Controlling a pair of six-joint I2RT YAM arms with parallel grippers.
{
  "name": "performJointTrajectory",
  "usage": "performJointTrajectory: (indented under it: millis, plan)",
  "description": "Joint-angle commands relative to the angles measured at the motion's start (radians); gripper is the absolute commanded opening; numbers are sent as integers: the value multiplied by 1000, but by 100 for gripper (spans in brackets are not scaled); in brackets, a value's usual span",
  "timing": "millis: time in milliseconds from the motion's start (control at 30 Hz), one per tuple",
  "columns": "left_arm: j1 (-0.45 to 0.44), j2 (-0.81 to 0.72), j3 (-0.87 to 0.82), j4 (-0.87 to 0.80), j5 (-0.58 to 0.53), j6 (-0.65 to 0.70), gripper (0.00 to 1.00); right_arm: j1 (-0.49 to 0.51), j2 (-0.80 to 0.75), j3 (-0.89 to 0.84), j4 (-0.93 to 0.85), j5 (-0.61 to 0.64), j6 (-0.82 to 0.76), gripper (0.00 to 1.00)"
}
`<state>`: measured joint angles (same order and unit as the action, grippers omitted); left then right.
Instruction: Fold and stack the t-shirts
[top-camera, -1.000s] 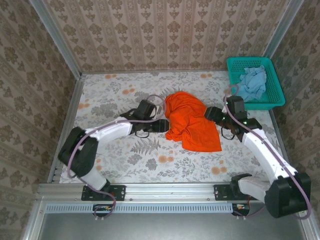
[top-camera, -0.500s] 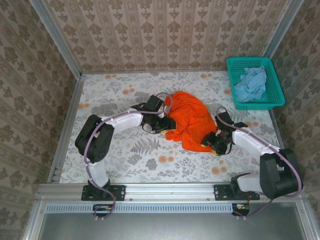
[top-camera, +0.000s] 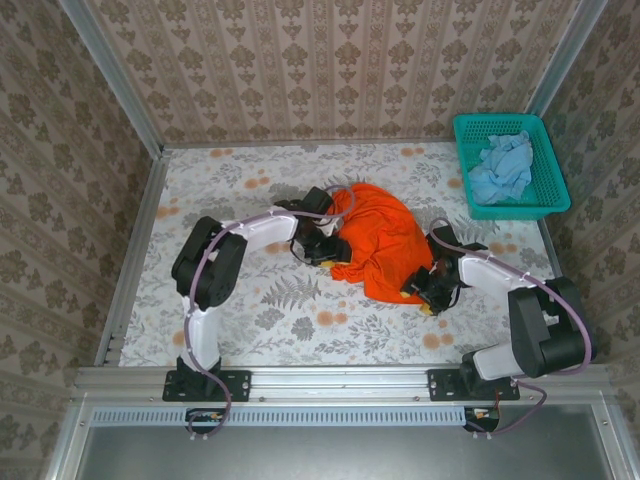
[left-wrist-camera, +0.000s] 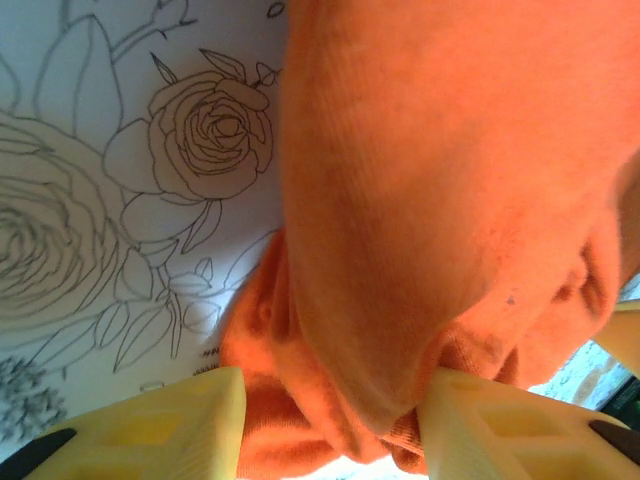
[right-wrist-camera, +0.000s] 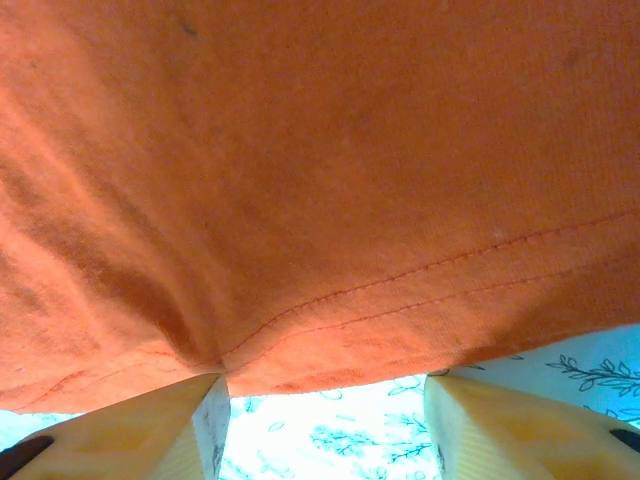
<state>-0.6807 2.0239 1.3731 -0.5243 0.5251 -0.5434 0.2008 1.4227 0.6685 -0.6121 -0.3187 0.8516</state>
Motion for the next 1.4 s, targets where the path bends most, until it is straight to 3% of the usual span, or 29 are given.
performJointTrajectory:
  millis: [0, 67, 200, 300, 467, 600, 800, 1100, 1200, 1300, 1367]
  plan:
    - [-2, 35, 27, -34, 42, 43, 46, -2, 57, 7, 136, 60, 4, 51]
    - [-2, 46, 34, -39, 45, 50, 47, -2, 58, 0, 164, 61, 11, 46]
    - [-5, 56, 51, -85, 16, 86, 64, -2, 48, -3, 180, 74, 18, 33]
    - [-9, 34, 48, -153, -43, 154, 67, -3, 48, 3, 160, 92, 17, 24]
    - [-3, -62, -19, -195, -86, 239, 78, -3, 45, 6, 156, 102, 11, 20]
    - [-14, -66, -2, -248, -111, 299, 76, -5, 32, 3, 154, 113, 12, 19]
    - [4, -99, -35, -244, -130, 277, 76, -5, 30, 10, 151, 107, 7, 19]
    - [-27, 62, 106, -293, -113, 300, 46, -7, 33, 16, 160, 107, -2, 19]
    - [-29, 79, 124, -272, -108, 287, 29, -6, 42, 18, 161, 110, -4, 15]
    - [-29, 86, 173, -295, -132, 297, 1, -6, 35, 35, 152, 110, -16, 8]
    - [-24, 61, 184, -296, -168, 300, 0, -6, 15, 44, 148, 120, -24, 2]
